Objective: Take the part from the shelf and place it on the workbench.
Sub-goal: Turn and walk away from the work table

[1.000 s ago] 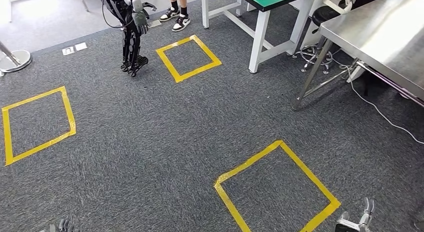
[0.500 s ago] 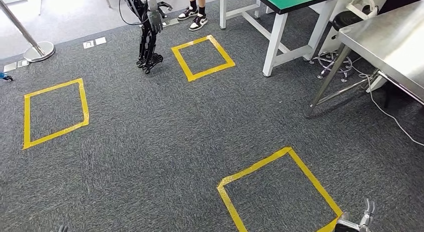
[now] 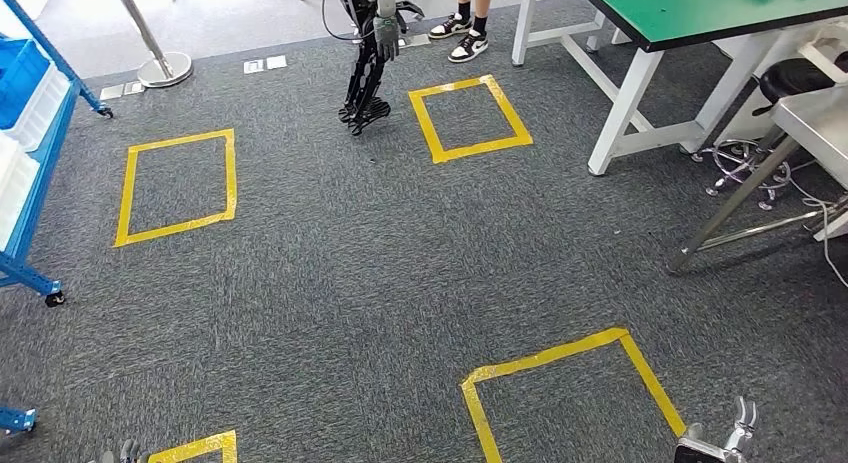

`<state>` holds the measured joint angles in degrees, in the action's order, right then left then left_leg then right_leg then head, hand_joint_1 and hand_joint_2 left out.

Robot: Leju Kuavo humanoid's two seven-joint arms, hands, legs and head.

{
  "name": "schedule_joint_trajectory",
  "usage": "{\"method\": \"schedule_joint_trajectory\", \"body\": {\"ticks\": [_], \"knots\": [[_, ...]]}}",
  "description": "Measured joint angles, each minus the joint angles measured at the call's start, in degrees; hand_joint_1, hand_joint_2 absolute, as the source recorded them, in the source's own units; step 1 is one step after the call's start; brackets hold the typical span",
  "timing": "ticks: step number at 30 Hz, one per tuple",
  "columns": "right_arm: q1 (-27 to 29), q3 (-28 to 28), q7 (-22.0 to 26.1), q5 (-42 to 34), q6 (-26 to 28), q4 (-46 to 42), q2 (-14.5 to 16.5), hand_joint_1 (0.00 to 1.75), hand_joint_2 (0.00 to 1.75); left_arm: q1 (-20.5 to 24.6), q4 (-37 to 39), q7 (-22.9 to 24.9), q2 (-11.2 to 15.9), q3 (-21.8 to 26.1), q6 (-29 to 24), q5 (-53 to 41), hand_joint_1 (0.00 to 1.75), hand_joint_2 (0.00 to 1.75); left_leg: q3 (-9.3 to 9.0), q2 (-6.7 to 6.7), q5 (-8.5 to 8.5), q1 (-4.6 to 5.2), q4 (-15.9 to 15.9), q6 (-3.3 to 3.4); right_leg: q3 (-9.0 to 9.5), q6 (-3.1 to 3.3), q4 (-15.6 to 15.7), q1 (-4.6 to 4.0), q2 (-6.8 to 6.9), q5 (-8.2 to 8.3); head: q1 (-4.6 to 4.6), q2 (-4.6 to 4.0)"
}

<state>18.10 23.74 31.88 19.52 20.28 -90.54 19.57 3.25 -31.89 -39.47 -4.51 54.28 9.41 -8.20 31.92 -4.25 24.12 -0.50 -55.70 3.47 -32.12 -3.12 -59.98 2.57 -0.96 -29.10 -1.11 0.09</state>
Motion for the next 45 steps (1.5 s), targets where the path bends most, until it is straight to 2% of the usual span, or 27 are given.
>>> {"method": "schedule_joint_trajectory", "body": {"ticks": [2,4,6,8,10,11,12,13,14,16,18,20,22,23,25,27,28,30,31,33,35,37,39,41,42,43,45], "knots": [[-0.04,0.05,0.05,0.02,-0.06,-0.13,0.00,0.00,0.00,-0.05,-0.14,0.00,-0.01,0.02,-0.11,0.03,0.00,0.00,0.64,-0.82,0.70,-0.08,-1.23,-1.03,1.65,0.50,3.20,0.03,-0.65,1.00,0.04,0.00],[-0.08,0.12,0.08,0.04,-0.07,-0.29,0.03,0.00,0.00,-0.23,-0.25,0.00,-0.01,0.08,-0.20,0.05,0.00,0.00,0.95,-1.24,0.88,-0.39,-1.66,-1.45,1.80,1.63,2.83,-0.22,-0.14,1.00,-0.10,0.00],[-0.09,0.19,0.11,0.09,-0.08,-0.39,0.10,0.00,0.00,-0.37,-0.27,0.00,-0.01,0.15,-0.27,0.10,0.00,0.00,1.61,0.18,1.81,-0.74,-3.34,-1.79,2.06,2.27,2.84,-0.29,0.46,1.07,-0.23,0.00],[-0.03,0.25,0.16,0.21,-0.08,-0.48,0.15,0.00,0.00,-0.22,-0.30,0.00,-0.04,0.16,-0.31,0.26,0.00,0.00,4.56,2.77,5.00,-0.81,-9.54,-2.11,2.22,2.78,2.87,-0.68,1.26,0.94,-0.35,0.00],[0.01,0.27,0.07,0.57,-0.09,-0.49,0.16,0.00,0.00,-0.12,-0.32,0.15,-0.11,0.16,-0.46,0.39,0.00,0.00,8.77,3.88,8.24,-0.81,-17.63,-2.19,2.24,3.13,2.85,-1.22,2.26,0.70,-0.42,0.00],[0.02,0.28,-0.23,1.01,-0.09,-0.48,0.16,0.00,0.00,-0.19,-0.32,0.43,-0.16,0.18,-0.69,0.31,0.00,0.00,9.95,3.98,8.56,-0.80,-19.66,-2.04,2.29,3.29,2.85,-1.47,2.77,0.58,-0.43,0.00],[0.04,0.28,-0.57,1.53,-0.10,-0.46,0.16,0.00,0.00,-0.31,-0.32,0.72,-0.20,0.24,-0.97,0.15,0.00,0.00,10.03,4.03,7.80,-0.73,-19.48,-1.73,2.41,3.46,2.85,-1.72,3.26,0.44,-0.43,0.00],[0.10,0.31,-0.89,2.08,-0.15,-0.44,0.17,0.00,0.00,-0.48,-0.32,0.98,-0.22,0.33,-1.24,-0.05,0.00,0.00,8.86,4.22,6.09,-0.56,-16.90,-1.21,2.58,3.64,2.87,-1.94,3.74,0.30,-0.42,0.00],[0.20,0.34,-1.02,2.47,-0.20,-0.42,0.20,0.00,0.00,-0.67,-0.32,1.04,-0.20,0.45,-1.39,-0.32,0.00,0.00,6.77,5.03,3.98,-0.16,-12.69,-0.44,2.80,3.79,2.90,-2.11,4.18,0.14,-0.42,0.00],[0.36,0.47,-0.82,2.75,-0.29,-0.35,0.33,0.00,0.00,-0.88,-0.31,0.76,-0.05,0.67,-1.45,-0.69,0.00,0.00,3.21,7.41,1.52,0.91,-5.57,0.93,3.11,3.82,3.01,-2.33,5.04,-0.14,-0.34,0.00],[0.37,0.62,-0.63,2.86,-0.26,-0.21,0.48,0.00,0.00,-0.81,-0.27,0.49,0.16,0.85,-1.48,-0.93,0.00,0.00,2.32,8.27,1.37,1.76,-3.41,1.50,3.23,3.47,3.24,-2.22,6.09,-0.33,-0.45,0.00],[0.21,0.72,-0.59,3.12,-0.21,-0.11,0.58,0.00,0.00,-0.77,-0.25,0.37,0.34,1.13,-1.64,-1.14,0.00,0.00,1.70,7.08,0.80,1.83,-1.95,1.96,3.57,3.07,3.73,-2.22,6.74,-0.43,-0.62,0.00],[-0.04,0.83,-0.59,3.58,-0.20,-0.05,0.56,0.00,0.00,-0.59,-0.13,0.31,0.36,1.44,-1.81,-1.30,0.00,0.00,0.50,5.79,-0.22,1.39,0.16,2.52,2.74,3.05,1.71,-2.33,4.63,-1.60,-0.47,0.00],[-0.11,0.92,-0.59,3.75,-0.20,0.02,0.49,0.00,0.00,-0.39,-0.04,0.29,0.30,1.53,-1.84,-1.35,0.00,0.00,0.09,5.12,-0.64,1.14,0.85,2.64,1.29,3.18,-1.15,-2.23,3.07,-2.85,-0.30,0.00],[-0.14,1.19,-0.61,3.89,-0.20,0.20,0.38,0.00,0.00,-0.03,0.14,0.27,0.17,1.59,-1.86,-1.40,0.00,0.00,0.07,3.69,-0.76,1.15,1.01,2.67,-2.82,3.17,-8.86,-1.75,1.34,-5.74,-0.13,0.00],[-0.19,1.37,-0.63,3.90,-0.20,0.41,0.30,0.00,0.00,-0.03,0.37,0.26,0.05,1.69,-1.85,-1.42,0.00,0.00,0.00,2.21,-0.63,1.01,0.93,2.34,-5.17,2.22,-12.18,-1.18,1.11,-6.07,-0.08,0.00],[-0.24,1.38,-0.63,3.90,-0.20,0.47,0.26,0.00,0.00,-0.09,0.50,0.26,0.02,1.76,-1.85,-1.42,0.00,0.00,-0.06,1.46,-0.48,0.84,0.75,2.01,-4.59,1.41,-10.29,-0.85,1.05,-4.67,-0.07,0.00],[-0.40,1.39,-0.63,3.90,-0.20,0.60,0.17,0.00,0.00,-0.16,0.70,0.26,-0.01,1.86,-1.84,-1.42,0.00,0.00,0.04,0.10,0.12,0.48,-0.20,0.95,-1.28,-0.08,-2.60,-0.18,0.13,-0.91,-0.02,0.00],[-0.51,1.41,-0.64,3.91,-0.20,0.68,0.15,0.00,0.00,-0.17,0.74,0.26,0.03,1.90,-1.83,-1.42,0.00,0.00,0.27,-0.45,0.59,0.41,-1.00,0.31,0.05,-0.19,0.40,-0.03,-0.43,0.31,0.11,0.00],[-0.71,1.47,-0.67,3.93,-0.17,0.84,0.15,0.00,0.00,-0.25,0.79,0.21,0.11,1.97,-1.83,-1.42,0.00,0.00,0.85,-1.14,1.22,0.38,-2.05,-0.60,0.97,0.79,2.02,-0.26,-1.00,0.82,0.19,0.00],[-0.78,1.53,-0.68,3.97,-0.09,0.87,0.17,0.00,0.00,-0.49,0.83,0.14,0.11,2.15,-1.83,-1.40,0.00,0.00,1.20,-1.30,1.38,0.07,-2.43,-0.97,1.24,1.87,2.04,-0.44,-0.36,0.91,0.11,0.00],[-0.78,1.57,-0.67,4.10,0.02,0.85,0.17,0.00,0.00,-0.63,0.84,0.09,0.06,2.37,-1.83,-1.37,0.00,0.00,2.22,0.72,2.65,-0.21,-4.78,-1.36,1.44,2.56,2.11,-0.48,0.31,0.93,-0.05,0.00],[-0.72,1.61,-0.80,4.48,0.07,0.79,0.18,0.00,0.00,-0.48,0.82,0.14,-0.06,2.46,-1.77,-1.36,0.00,0.00,5.55,3.27,5.94,-0.33,-11.53,-1.70,1.63,3.10,2.15,-0.84,1.21,0.72,-0.31,0.00],[-0.70,1.64,-1.12,5.05,0.07,0.76,0.19,0.00,0.00,-0.41,0.68,0.52,-0.31,2.75,-1.60,-1.42,0.00,0.00,9.58,3.91,8.53,-0.45,-18.85,-1.74,1.71,3.48,2.14,-1.35,2.29,0.45,-0.39,0.00],[-0.73,1.66,-1.27,5.36,0.07,0.75,0.19,0.00,0.00,-0.44,0.56,0.77,-0.46,2.97,-1.49,-1.50,0.00,0.00,10.48,3.97,8.43,-0.46,-20.16,-1.58,1.80,3.66,2.14,-1.60,2.82,0.31,-0.40,0.00],[-0.76,1.66,-1.34,5.64,0.07,0.75,0.19,0.00,0.00,-0.49,0.39,0.99,-0.60,3.21,-1.42,-1.62,0.00,0.00,10.14,4.04,7.19,-0.39,-19.01,-1.24,1.97,3.83,2.14,-1.83,3.35,0.17,-0.40,0.00],[-0.86,1.66,-1.38,6.05,0.06,0.75,0.23,0.00,0.00,-0.54,-0.07,1.26,-0.70,3.58,-1.28,-1.87,0.00,0.00,6.51,5.40,3.28,0.26,-11.41,0.02,2.47,4.05,2.23,-2.15,4.33,-0.19,-0.39,0.00]]}}
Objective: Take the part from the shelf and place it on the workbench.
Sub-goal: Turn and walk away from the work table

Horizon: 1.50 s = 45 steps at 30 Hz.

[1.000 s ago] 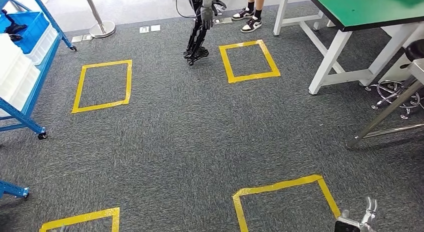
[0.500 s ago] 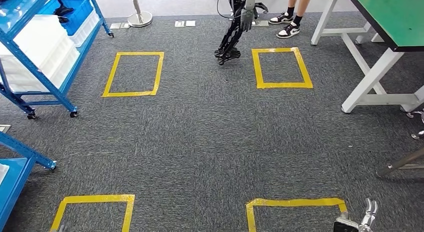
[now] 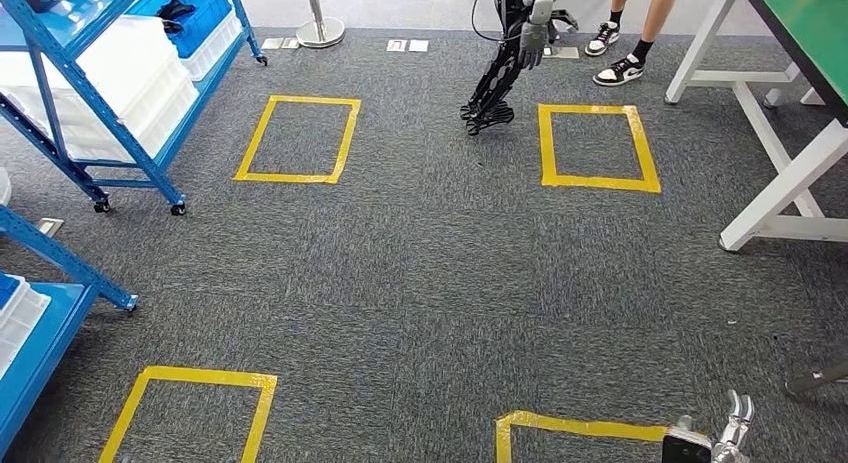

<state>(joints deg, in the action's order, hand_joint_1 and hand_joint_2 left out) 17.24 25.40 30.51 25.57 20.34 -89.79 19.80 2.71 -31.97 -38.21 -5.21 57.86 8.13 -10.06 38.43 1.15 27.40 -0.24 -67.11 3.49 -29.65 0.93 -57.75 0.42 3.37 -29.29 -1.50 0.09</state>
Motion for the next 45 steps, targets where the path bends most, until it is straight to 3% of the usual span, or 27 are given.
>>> {"method": "schedule_joint_trajectory", "body": {"ticks": [2,3,6,8,10,12,13,14,16,18,20,21,23,25,27,28,29,31,32,34,36,37,39,40,42,43,45], "knots": [[-0.07,0.00,0.00,0.21,-0.01,0.00,0.07,0.00,0.00,0.14,-0.52,0.13,0.00,0.34,0.20,-0.16,0.00,0.00,-3.13,2.22,-2.04,1.00,6.24,1.15,0.41,-0.11,0.24,-0.19,0.94,-0.31,0.07,0.00],[-0.09,0.00,0.01,0.26,-0.04,0.01,0.09,0.00,0.00,0.24,-0.74,0.16,0.01,0.55,0.30,-0.22,0.00,0.00,-3.68,2.87,-2.10,1.43,7.45,1.45,0.51,-0.26,0.40,-0.15,1.47,-0.41,0.03,0.00],[-0.24,-0.03,0.04,0.40,-0.10,-0.07,0.16,0.00,0.00,0.18,-1.17,0.17,0.02,1.12,0.38,-0.29,0.00,0.00,-4.93,1.31,-2.70,1.69,9.70,1.93,1.16,-0.80,1.15,-0.11,2.51,-0.59,-0.13,0.00],[-0.36,-0.03,0.10,0.48,-0.10,-0.14,0.11,0.00,0.00,0.15,-1.32,0.16,-0.18,1.32,0.41,-0.30,0.00,0.00,-6.65,-0.06,-3.74,1.24,12.28,2.48,0.35,-0.88,-1.11,-0.24,0.13,-1.66,0.01,0.00],[-0.36,0.04,0.10,0.46,-0.09,-0.07,-0.04,0.00,0.00,0.36,-1.32,0.19,-0.46,1.35,0.43,-0.35,0.00,0.00,-7.12,-1.41,-4.13,0.95,13.15,2.65,-3.21,-0.72,-7.81,0.10,-2.66,-4.23,0.29,0.00],[-0.35,0.13,0.06,0.40,-0.08,0.04,-0.15,0.00,0.00,0.36,-1.31,0.23,-0.69,1.36,0.44,-0.40,0.00,0.00,-7.10,-2.89,-3.99,0.85,13.09,2.36,-6.77,-1.21,-13.39,0.62,-3.23,-5.76,0.45,0.00],[-0.35,0.15,0.05,0.38,-0.08,0.10,-0.18,0.00,0.00,0.27,-1.30,0.24,-0.81,1.36,0.44,-0.40,0.00,0.00,-7.19,-3.64,-3.86,0.74,13.00,2.09,-7.23,-1.86,-13.33,0.94,-3.27,-5.10,0.44,0.00],[-0.36,0.16,0.05,0.37,-0.08,0.15,-0.20,0.00,0.00,0.19,-1.30,0.24,-0.92,1.37,0.44,-0.40,0.00,0.00,-7.28,-4.37,-3.65,0.54,12.74,1.69,-6.44,-2.70,-10.88,1.32,-3.38,-3.44,0.44,0.00],[-0.42,0.16,0.04,0.37,-0.08,0.27,-0.23,0.00,0.00,0.11,-1.30,0.24,-1.07,1.40,0.44,-0.41,0.00,0.00,-7.16,-5.72,-2.84,0.20,11.57,0.44,-3.31,-4.14,-3.37,1.93,-4.43,0.30,0.52,0.00],[-0.49,0.17,0.05,0.39,-0.08,0.35,-0.23,0.00,0.00,0.03,-1.32,0.20,-1.10,1.49,0.46,-0.42,0.00,0.00,-6.56,-6.55,-1.90,0.06,10.06,-0.69,-1.56,-3.67,0.03,1.94,-5.28,1.59,0.67,0.00],[-0.56,0.20,0.09,0.47,-0.08,0.35,-0.19,0.00,0.00,-0.27,-1.33,0.14,-1.08,1.67,0.48,-0.42,0.00,0.00,-6.15,-7.03,-1.49,-0.20,9.39,-1.13,-1.37,-2.46,-0.18,1.74,-4.89,1.47,0.71,0.00],[-0.59,0.21,0.10,0.51,-0.08,0.36,-0.16,0.00,0.00,-0.46,-1.32,0.13,-1.05,1.82,0.48,-0.42,0.00,0.00,-6.05,-6.80,-1.33,-0.39,9.16,-1.26,-1.32,-2.18,-0.17,1.69,-4.60,1.48,0.70,0.00],[-0.61,0.21,0.15,0.68,-0.08,0.36,-0.12,0.00,0.00,-0.57,-1.32,0.10,-1.06,2.07,0.50,-0.42,0.00,0.00,-4.72,-4.51,0.30,-0.67,6.18,-1.67,-1.06,-1.75,-0.12,1.61,-3.89,1.39,0.41,0.00],[-0.59,0.23,0.20,0.88,-0.08,0.35,-0.10,0.00,0.00,-0.42,-1.31,0.03,-1.15,2.21,0.55,-0.56,0.00,0.00,-0.83,-1.89,3.65,-0.75,-1.29,-2.00,-0.91,-1.30,-0.09,1.08,-2.93,1.12,0.15,0.00],[-0.61,0.26,0.20,0.98,-0.09,0.37,-0.10,0.00,0.00,-0.37,-1.29,-0.05,-1.23,2.34,0.66,-0.77,0.00,0.00,3.05,-1.34,5.60,-0.73,-7.84,-1.80,-0.85,-0.92,-0.10,0.46,-1.85,0.84,0.12,0.00],[-0.64,0.26,0.20,1.01,-0.10,0.38,-0.09,0.00,0.00,-0.39,-1.28,-0.10,-1.24,2.43,0.71,-0.85,0.00,0.00,3.59,-1.33,5.01,-0.61,-8.28,-1.41,-0.71,-0.70,-0.10,0.17,-1.32,0.68,0.13,0.00],[-0.69,0.26,0.20,1.03,-0.10,0.39,-0.09,0.00,0.00,-0.41,-1.28,-0.14,-1.23,2.54,0.73,-0.90,0.00,0.00,2.86,-1.23,3.36,-0.33,-6.36,-0.80,-0.48,-0.47,-0.09,-0.10,-0.80,0.49,0.14,0.00],[-0.81,0.23,0.22,1.10,-0.10,0.41,-0.09,0.00,0.00,-0.40,-1.30,-0.25,-1.05,2.71,0.76,-1.05,0.00,0.00,-1.03,0.34,-0.66,0.92,1.51,0.94,0.11,-0.11,0.07,-0.38,0.22,0.06,0.18,0.00],[-0.85,0.21,0.23,1.13,-0.10,0.44,-0.09,0.00,0.00,-0.31,-1.33,-0.30,-0.91,2.75,0.78,-1.13,0.00,0.00,-2.73,1.52,-1.78,1.58,4.83,1.65,0.44,-0.12,0.25,-0.46,0.69,-0.13,0.22,0.00],[-0.94,0.16,0.26,1.16,-0.09,0.59,-0.11,0.00,0.00,0.03,-1.38,-0.38,-0.56,2.82,0.85,-1.26,0.00,0.00,-4.10,3.13,-1.95,2.52,7.75,2.26,0.75,-0.38,0.64,-0.29,1.83,-0.38,0.24,0.00],[-1.13,0.04,0.28,1.17,0.04,0.70,-0.13,0.00,0.00,0.15,-1.40,-0.41,-0.28,3.01,0.89,-1.32,0.00,0.00,-4.97,2.25,-2.44,2.53,9.60,2.62,1.33,-0.66,1.28,-0.30,2.92,-0.46,0.13,0.00],[-1.26,-0.04,0.30,1.18,0.15,0.75,-0.16,0.00,0.00,0.12,-1.38,-0.43,-0.25,3.11,0.89,-1.39,0.00,0.00,-5.91,1.56,-2.98,2.33,11.05,3.03,1.46,-0.66,1.09,-0.42,2.38,-0.68,0.18,0.00],[-1.42,-0.15,0.34,1.08,0.61,0.86,-0.37,0.00,0.00,0.41,-1.27,-0.49,-0.36,3.18,0.88,-1.69,0.00,0.00,-7.65,0.08,-4.25,1.65,13.62,3.81,-0.05,-0.50,-2.45,-0.53,-0.50,-2.20,0.27,0.00],[-1.51,-0.16,0.32,0.94,0.83,0.98,-0.52,0.00,0.00,0.74,-1.13,-0.53,-0.49,3.19,0.88,-1.86,0.00,0.00,-7.86,-0.67,-4.47,1.58,13.94,3.93,-1.87,-0.51,-5.91,-0.29,-2.10,-3.44,0.41,0.00],[-1.64,-0.14,0.23,0.63,1.19,1.25,-0.83,0.00,0.00,1.19,-0.68,-0.60,-0.64,3.19,0.83,-2.04,0.00,0.00,-7.85,-2.30,-4.48,1.31,13.91,3.56,-5.93,-1.10,-12.38,0.46,-3.25,-5.24,0.53,0.00],[-1.74,-0.13,0.19,0.56,1.25,1.39,-0.92,0.00,0.00,1.24,-0.40,-0.61,-0.73,3.19,0.78,-2.06,0.00,0.00,-7.86,-3.09,-4.31,1.12,13.76,3.16,-6.98,-1.76,-13.32,0.92,-3.31,-4.99,0.51,0.00],[-1.94,-0.13,0.18,0.54,1.31,1.56,-1.08,0.00,0.00,1.24,0.03,-0.63,-0.80,3.19,0.65,-2.07,0.00,0.00,-7.83,-4.50,-3.67,0.47,12.89,1.95,-5.88,-3.61,-8.98,1.93,-3.46,-1.92,0.52,0.00]]}}
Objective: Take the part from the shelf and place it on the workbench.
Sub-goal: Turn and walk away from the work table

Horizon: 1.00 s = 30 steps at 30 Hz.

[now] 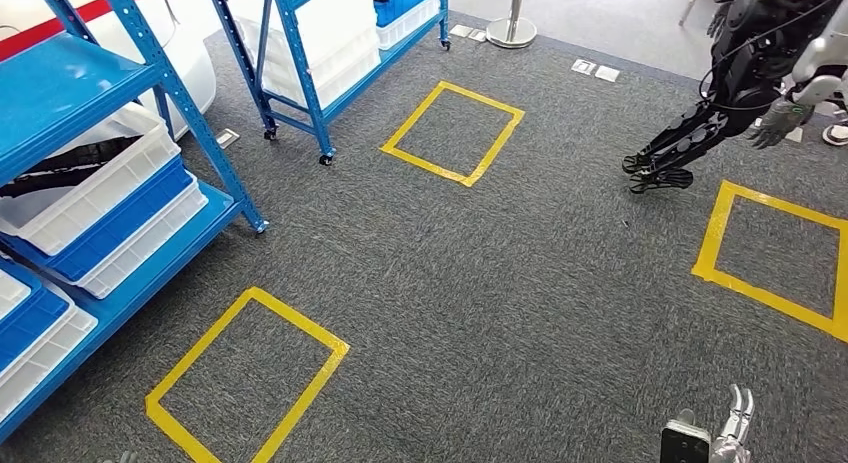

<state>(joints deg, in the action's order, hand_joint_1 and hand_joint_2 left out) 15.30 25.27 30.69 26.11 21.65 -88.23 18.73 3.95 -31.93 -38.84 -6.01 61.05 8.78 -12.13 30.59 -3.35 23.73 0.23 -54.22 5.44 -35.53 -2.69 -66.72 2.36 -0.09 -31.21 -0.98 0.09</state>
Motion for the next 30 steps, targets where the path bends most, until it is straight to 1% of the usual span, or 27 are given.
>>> {"method": "schedule_joint_trajectory", "body": {"ticks": [1,2,3,4,6,8,9,10,11,12,13,14,15,16,17,18,19,20,21,22,23,24,26,27,28,29,30], "knots": [[-0.14,0.00,0.00,-0.01,0.01,0.11,-0.07,0.00,0.00,0.00,0.11,-0.01,0.03,0.00,-0.04,0.00,0.00,0.00,0.23,-0.61,0.56,-0.37,-0.85,-0.85,1.36,-0.87,3.36,0.42,-0.51,1.74,0.04,0.00],[-0.27,0.00,-0.01,0.00,0.03,0.22,-0.10,0.00,0.00,0.05,0.18,-0.02,0.09,0.00,-0.09,0.00,0.00,0.00,0.63,-1.14,1.31,-0.57,-2.05,-1.73,2.57,-1.17,6.17,0.71,-1.04,2.95,0.23,0.00],[-0.39,0.00,-0.02,0.00,0.06,0.34,-0.14,0.00,0.00,0.09,0.22,-0.04,0.14,0.00,-0.12,-0.01,0.00,0.00,1.09,-1.56,1.93,-0.69,-3.02,-2.43,3.26,-0.95,7.65,0.79,-1.48,3.52,0.34,0.00],[-0.49,0.01,-0.03,-0.02,0.13,0.44,-0.15,0.00,0.00,0.10,0.25,-0.07,0.21,0.00,-0.15,-0.03,0.00,0.00,1.52,-1.86,2.42,-0.72,-3.73,-2.96,3.43,-0.39,7.93,0.64,-1.72,3.55,0.42,0.00],[-0.61,0.00,-0.03,-0.04,0.30,0.56,-0.14,0.00,0.00,0.02,0.34,-0.12,0.29,0.01,-0.21,-0.06,0.00,0.00,1.88,-2.19,2.74,-1.02,-4.25,-3.33,3.37,0.88,7.70,0.39,-1.18,3.47,0.33,0.00],[-0.73,-0.02,-0.01,-0.16,0.52,0.64,-0.13,0.00,0.00,0.11,0.51,-0.19,0.38,0.01,-0.31,-0.11,0.00,0.00,2.69,-0.45,3.75,-1.35,-6.18,-3.68,3.51,1.55,7.70,0.26,-0.55,3.39,0.13,0.00],[-0.76,-0.01,-0.01,-0.29,0.62,0.66,-0.13,0.00,0.00,0.31,0.64,-0.25,0.38,0.01,-0.40,-0.18,0.00,0.00,3.90,0.89,5.02,-1.43,-8.64,-3.89,3.60,1.79,7.73,0.10,-0.18,3.32,0.03,0.00],[-0.74,0.02,-0.01,-0.44,0.71,0.67,-0.13,0.00,0.00,0.56,0.81,-0.34,0.38,-0.01,-0.53,-0.26,0.00,0.00,5.78,2.21,6.69,-1.42,-12.23,-4.05,3.64,2.01,7.72,-0.18,0.25,3.23,-0.06,0.00],[-0.68,0.05,0.00,-0.55,0.76,0.67,-0.13,0.00,0.00,0.78,1.02,-0.43,0.38,-0.03,-0.68,-0.33,0.00,0.00,7.96,2.86,8.37,-1.43,-16.24,-4.13,3.65,2.17,7.72,-0.48,0.76,3.10,-0.13,0.00],[-0.60,0.08,0.00,-0.63,0.79,0.67,-0.12,0.00,0.00,0.91,1.23,-0.52,0.37,-0.05,-0.85,-0.38,0.00,0.00,9.92,3.12,9.46,-1.41,-19.63,-4.05,3.67,2.35,7.72,-0.79,1.27,2.97,-0.13,0.00],[-0.52,0.11,0.00,-0.67,0.80,0.67,-0.11,0.00,0.00,0.96,1.45,-0.61,0.38,-0.09,-1.03,-0.39,0.00,0.00,11.09,3.20,9.55,-1.35,-21.36,-3.78,3.75,2.54,7.71,-1.11,1.77,2.82,-0.13,0.00],[-0.46,0.12,0.00,-0.66,0.80,0.67,-0.10,0.00,0.00,0.97,1.62,-0.69,0.39,-0.11,-1.18,-0.38,0.00,0.00,11.09,3.24,8.48,-1.18,-20.79,-3.27,3.92,2.74,7.72,-1.43,2.23,2.65,-0.13,0.00],[-0.43,0.14,0.01,-0.65,0.79,0.66,-0.08,0.00,0.00,0.99,1.74,-0.77,0.43,-0.13,-1.31,-0.35,0.00,0.00,9.99,3.44,6.55,-0.84,-18.17,-2.54,4.21,2.92,7.73,-1.71,2.69,2.45,-0.13,0.00],[-0.41,0.16,0.02,-0.63,0.78,0.62,0.00,0.00,0.00,1.04,1.82,-0.87,0.55,-0.14,-1.40,-0.28,0.00,0.00,8.02,4.42,4.40,-0.15,-14.06,-1.47,4.53,3.07,7.82,-1.87,3.15,2.22,-0.11,0.00],[-0.37,0.17,0.04,-0.60,0.75,0.59,0.12,0.00,0.00,1.15,1.86,-0.97,0.78,-0.15,-1.44,-0.20,0.00,0.00,6.18,5.84,2.92,0.55,-10.45,-0.44,4.96,3.08,7.98,-2.05,3.66,1.98,0.02,0.00],[-0.28,0.21,0.07,-0.56,0.74,0.56,0.22,0.00,0.00,1.36,1.89,-1.08,1.01,-0.18,-1.44,-0.12,0.00,0.00,4.80,7.19,2.11,1.23,-7.77,0.32,5.31,2.97,8.19,-1.96,4.19,1.80,0.06,0.00],[-0.17,0.23,0.09,-0.54,0.72,0.54,0.34,0.00,0.00,1.60,1.91,-1.18,1.29,-0.21,-1.44,-0.02,0.00,0.00,4.02,8.29,1.91,1.82,-6.24,0.78,5.55,2.81,8.41,-1.80,4.83,1.66,0.10,0.00],[-0.05,0.25,0.10,-0.51,0.70,0.54,0.46,0.00,0.00,1.80,1.92,-1.25,1.57,-0.24,-1.44,0.06,0.00,0.00,3.79,8.47,2.06,2.11,-5.79,0.78,5.83,2.60,8.68,-1.59,5.52,1.59,0.13,0.00],[0.02,0.27,0.15,-0.55,0.66,0.49,0.55,0.00,0.00,1.91,1.94,-1.30,1.77,-0.26,-1.43,0.12,0.00,0.00,3.29,7.99,1.90,2.40,-4.81,0.82,6.28,2.42,9.18,-1.43,6.21,1.61,0.02,0.00],[0.06,0.27,0.25,-0.79,0.55,0.33,0.63,0.00,0.00,1.84,1.96,-1.33,1.87,-0.27,-1.44,0.22,0.00,0.00,2.23,7.40,1.39,2.36,-3.33,0.85,6.73,2.33,9.47,-1.44,6.38,1.59,0.01,0.00],[0.08,0.27,0.43,-1.25,0.32,0.13,0.68,0.00,0.00,1.76,1.97,-1.36,1.82,-0.30,-1.44,0.29,0.00,0.00,1.03,6.73,0.85,2.18,-1.61,1.20,6.86,2.35,9.13,-1.52,5.60,1.29,-0.05,0.00],[0.11,0.32,0.61,-1.84,0.03,-0.07,0.66,0.00,0.00,1.77,1.98,-1.36,1.69,-0.38,-1.44,0.36,0.00,0.00,-0.06,6.06,0.23,1.87,-0.05,1.61,6.34,2.43,7.69,-1.66,4.21,0.65,-0.07,0.00],[0.24,0.52,0.83,-2.89,-0.46,-0.25,0.53,0.00,0.00,1.94,2.01,-1.33,1.23,-0.61,-1.43,0.46,0.00,0.00,-0.92,4.86,-0.36,1.28,1.26,1.96,2.84,2.54,1.55,-1.48,1.15,-1.47,0.11,0.00],[0.34,0.67,0.84,-3.19,-0.57,-0.26,0.47,0.00,0.00,2.00,2.03,-1.30,1.00,-0.69,-1.43,0.50,0.00,0.00,-0.88,4.29,-0.31,1.16,1.21,1.76,0.68,2.33,-1.66,-1.23,0.53,-2.27,0.20,0.00],[0.43,0.81,0.84,-3.35,-0.60,-0.26,0.45,0.00,0.00,1.93,2.07,-1.29,0.74,-0.73,-1.43,0.55,0.00,0.00,-0.87,3.75,-0.10,1.02,1.05,1.39,-0.90,1.86,-3.49,-0.92,0.34,-2.34,0.27,0.00],[0.50,0.95,0.83,-3.47,-0.60,-0.27,0.44,0.00,0.00,1.83,2.11,-1.29,0.50,-0.75,-1.43,0.58,0.00,0.00,-0.86,3.31,0.23,0.81,0.71,0.93,-1.57,1.16,-3.42,-0.53,0.31,-1.53,0.25,0.00],[0.53,1.06,0.83,-3.53,-0.60,-0.30,0.44,0.00,0.00,1.75,2.16,-1.28,0.33,-0.76,-1.44,0.61,0.00,0.00,-0.83,2.97,0.70,0.46,0.09,0.30,-1.05,0.24,-1.13,-0.16,0.31,0.19,0.25,0.00]]}}
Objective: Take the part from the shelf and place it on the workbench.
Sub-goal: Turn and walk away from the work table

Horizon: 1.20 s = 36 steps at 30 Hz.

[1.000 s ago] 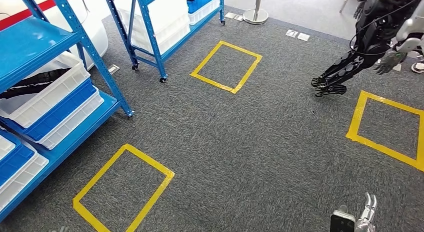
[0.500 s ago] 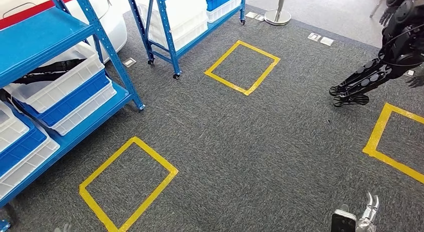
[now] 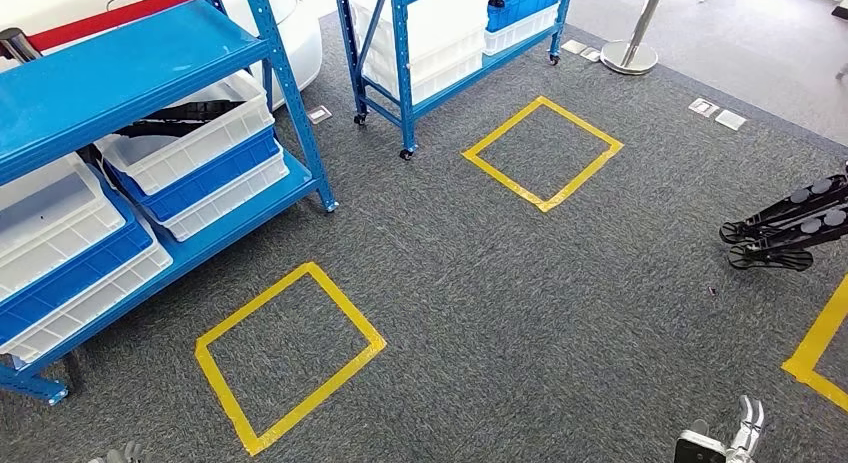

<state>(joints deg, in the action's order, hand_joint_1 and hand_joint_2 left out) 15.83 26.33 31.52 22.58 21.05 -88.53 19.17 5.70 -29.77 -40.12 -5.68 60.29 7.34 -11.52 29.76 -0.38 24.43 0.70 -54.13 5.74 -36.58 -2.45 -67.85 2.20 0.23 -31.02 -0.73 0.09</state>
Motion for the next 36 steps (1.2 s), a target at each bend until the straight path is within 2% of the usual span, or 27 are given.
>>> {"method": "schedule_joint_trajectory", "body": {"ticks": [2,3,4,6,8,9,10,12,13,14,15,16,17,18,19,20,21,23,24,25,27,29,30,32,33,34,36], "knots": [[-0.03,0.15,-0.01,-0.13,-0.07,-0.05,0.01,0.00,0.00,-0.06,0.03,0.02,0.00,-0.02,-0.01,0.08,0.00,0.00,0.33,-0.42,1.47,-0.62,-2.04,-1.65,2.31,-1.51,6.14,0.47,0.00,3.33,0.13,0.00],[0.00,0.21,0.01,-0.22,-0.16,-0.24,0.01,0.00,0.00,-0.06,0.02,0.05,0.10,-0.03,-0.02,0.13,0.00,0.00,0.68,-0.55,2.35,-0.75,-3.24,-2.41,3.21,-1.39,7.91,0.48,-0.14,4.05,0.28,0.00],[0.04,0.28,0.06,-0.30,-0.31,-0.42,0.04,0.00,0.00,-0.05,0.01,0.07,0.23,-0.04,-0.01,0.22,0.00,0.00,1.00,-0.62,3.05,-0.79,-4.18,-2.99,3.47,-0.82,8.35,0.39,-0.28,4.03,0.32,0.00],[0.08,0.40,0.21,-0.27,-0.67,-0.82,0.09,0.00,0.00,-0.08,0.00,0.08,0.46,-0.06,0.06,0.56,0.00,0.00,1.36,-0.70,3.76,-0.97,-5.09,-3.47,3.54,0.71,7.98,0.22,-0.59,3.56,0.17,0.00],[0.01,0.49,0.33,0.01,-0.84,-0.93,0.14,0.00,0.00,-0.23,0.03,0.04,0.67,-0.05,0.21,0.99,0.00,0.00,1.61,-0.55,4.45,-1.33,-6.00,-3.84,3.70,1.24,8.00,0.17,-0.61,3.40,-0.16,0.00],[-0.06,0.52,0.39,0.35,-0.81,-1.01,0.17,0.00,0.00,-0.30,0.04,0.03,0.72,-0.05,0.32,1.17,0.00,0.00,2.45,-0.35,5.50,-1.48,-7.81,-4.13,3.83,1.34,8.04,0.17,-0.60,3.34,-0.25,0.00],[-0.14,0.56,0.43,0.75,-0.76,-1.09,0.20,0.00,0.00,-0.37,0.05,0.02,0.75,-0.05,0.42,1.34,0.00,0.00,4.00,-0.12,6.98,-1.54,-10.81,-4.39,3.91,1.43,8.07,0.03,-0.57,3.26,-0.38,0.00],[-0.32,0.59,0.48,1.63,-0.67,-1.16,0.24,0.00,0.00,-0.51,0.08,0.00,0.72,-0.05,0.54,1.62,0.00,0.00,8.66,0.19,10.03,-1.58,-18.84,-4.57,3.92,1.62,8.08,-0.33,-0.54,3.08,-0.47,0.00],[-0.37,0.60,0.48,1.91,-0.66,-1.16,0.24,0.00,0.00,-0.62,0.10,0.01,0.69,-0.05,0.55,1.73,0.00,0.00,10.61,0.21,10.46,-1.54,-21.66,-4.36,3.94,1.75,8.08,-0.60,-0.54,2.97,-0.49,0.00],[-0.39,0.60,0.49,2.16,-0.66,-1.15,0.24,0.00,0.00,-0.72,0.12,0.01,0.67,-0.04,0.55,1.85,0.00,0.00,11.64,0.19,9.77,-1.41,-22.47,-3.90,4.06,1.88,8.08,-0.92,-0.56,2.83,-0.47,0.00],[-0.40,0.60,0.51,2.30,-0.66,-1.16,0.24,0.00,0.00,-0.78,0.13,0.01,0.67,-0.04,0.56,1.92,0.00,0.00,11.46,0.16,7.95,-1.14,-20.92,-3.15,4.32,2.00,8.10,-1.26,-0.58,2.68,-0.48,0.00],[-0.42,0.60,0.53,2.43,-0.66,-1.18,0.25,0.00,0.00,-0.81,0.13,0.01,0.69,-0.04,0.56,1.97,0.00,0.00,10.27,0.14,5.34,-0.60,-17.44,-2.02,4.75,2.17,8.21,-1.59,-0.60,2.48,-0.47,0.00],[-0.44,0.60,0.56,2.52,-0.66,-1.18,0.29,0.00,0.00,-0.81,0.07,0.00,0.83,-0.04,0.56,1.99,0.00,0.00,8.58,0.19,3.02,0.12,-13.48,-0.49,5.11,2.30,8.43,-1.68,-0.59,2.28,-0.39,0.00],[-0.49,0.60,0.57,2.61,-0.66,-1.18,0.33,0.00,0.00,-0.79,-0.01,-0.02,0.96,-0.05,0.59,1.98,0.00,0.00,7.10,0.36,1.38,0.82,-10.16,0.80,5.57,2.34,8.75,-1.83,-0.55,2.14,-0.17,0.00],[-0.53,0.59,0.58,2.68,-0.65,-1.14,0.39,0.00,0.00,-0.74,-0.14,-0.05,1.20,-0.07,0.61,1.99,0.00,0.00,6.08,0.51,0.52,1.43,-7.95,1.71,5.86,2.28,9.06,-1.67,-0.46,2.07,0.04,0.00],[-0.55,0.58,0.59,2.73,-0.65,-1.08,0.43,0.00,0.00,-0.69,-0.29,-0.08,1.42,-0.07,0.62,2.00,0.00,0.00,5.61,0.67,0.44,1.92,-6.93,2.14,5.96,2.10,9.33,-1.40,-0.35,2.10,0.14,0.00],[-0.58,0.58,0.60,2.78,-0.65,-1.04,0.47,0.00,0.00,-0.65,-0.43,-0.11,1.60,-0.08,0.63,2.03,0.00,0.00,5.37,0.77,0.42,2.26,-6.28,2.03,6.17,1.88,9.65,-1.22,-0.24,2.18,0.19,0.00],[-0.54,0.56,0.71,2.86,-0.65,-1.12,0.50,0.00,0.00,-0.68,-0.66,-0.17,1.85,-0.04,0.63,2.16,0.00,0.00,3.28,0.90,-0.41,2.54,-2.90,2.47,6.87,1.62,10.50,-1.19,0.02,2.30,-0.15,0.00],[-0.58,0.55,0.79,2.90,-0.64,-1.18,0.47,0.00,0.00,-0.65,-0.73,-0.19,1.80,-0.02,0.64,2.21,0.00,0.00,1.97,0.96,-1.01,2.38,-0.97,2.95,6.89,1.63,10.08,-1.36,0.03,1.98,-0.25,0.00],[-0.64,0.54,0.87,2.93,-0.64,-1.24,0.38,0.00,0.00,-0.60,-0.76,-0.19,1.68,-0.01,0.66,2.25,0.00,0.00,0.80,0.99,-1.57,2.06,0.74,3.39,6.26,1.67,8.53,-1.58,-0.01,1.25,-0.32,0.00],[-0.76,0.54,0.94,2.93,-0.62,-1.24,0.16,0.00,0.00,-0.46,-0.73,-0.11,1.20,-0.02,0.69,2.25,0.00,0.00,0.13,0.86,-1.85,1.57,1.73,3.44,2.37,1.60,1.70,-1.44,-0.23,-1.27,-0.32,0.00],[-0.76,0.58,0.94,2.88,-0.52,-1.23,0.01,0.00,0.00,-0.48,-0.64,0.03,0.72,-0.03,0.70,2.25,0.00,0.00,0.08,0.71,-1.48,1.20,1.61,2.66,-1.35,0.64,-3.60,-0.89,-0.25,-2.31,-0.30,0.00],[-0.77,0.60,0.94,2.86,-0.45,-1.22,-0.04,0.00,0.00,-0.49,-0.59,0.10,0.53,-0.03,0.70,2.25,0.00,0.00,0.01,0.65,-1.24,0.96,1.42,2.18,-1.79,-0.14,-3.43,-0.52,-0.23,-1.53,-0.31,0.00],[-0.79,0.62,0.95,2.84,-0.28,-1.22,-0.08,0.00,0.00,-0.48,-0.50,0.25,0.37,-0.04,0.70,2.25,0.00,0.00,0.09,0.59,-0.16,0.29,-0.02,0.60,0.56,-2.11,3.04,0.40,-0.05,2.17,-0.27,0.00],[-0.83,0.62,0.94,2.84,-0.21,-1.17,-0.09,0.00,0.00,-0.47,-0.48,0.30,0.46,-0.04,0.70,2.26,0.00,0.00,0.48,0.60,0.69,0.14,-1.26,-0.32,1.95,-2.60,6.16,0.68,-0.04,3.57,-0.17,0.00],[-0.86,0.65,0.93,2.81,-0.11,-1.16,-0.09,0.00,0.00,-0.45,-0.46,0.33,0.54,-0.04,0.70,2.26,0.00,0.00,0.97,0.59,1.58,0.03,-2.59,-1.16,2.97,-2.39,8.32,0.80,-0.08,4.43,-0.16,0.00],[-0.88,0.73,0.95,2.68,0.00,-1.15,-0.07,0.00,0.00,-0.44,-0.44,0.34,0.71,-0.05,0.71,2.26,0.00,0.00,1.77,0.60,2.70,0.02,-4.26,-1.99,3.16,-0.72,8.54,0.55,-0.32,4.31,-0.20,0.00]]}}
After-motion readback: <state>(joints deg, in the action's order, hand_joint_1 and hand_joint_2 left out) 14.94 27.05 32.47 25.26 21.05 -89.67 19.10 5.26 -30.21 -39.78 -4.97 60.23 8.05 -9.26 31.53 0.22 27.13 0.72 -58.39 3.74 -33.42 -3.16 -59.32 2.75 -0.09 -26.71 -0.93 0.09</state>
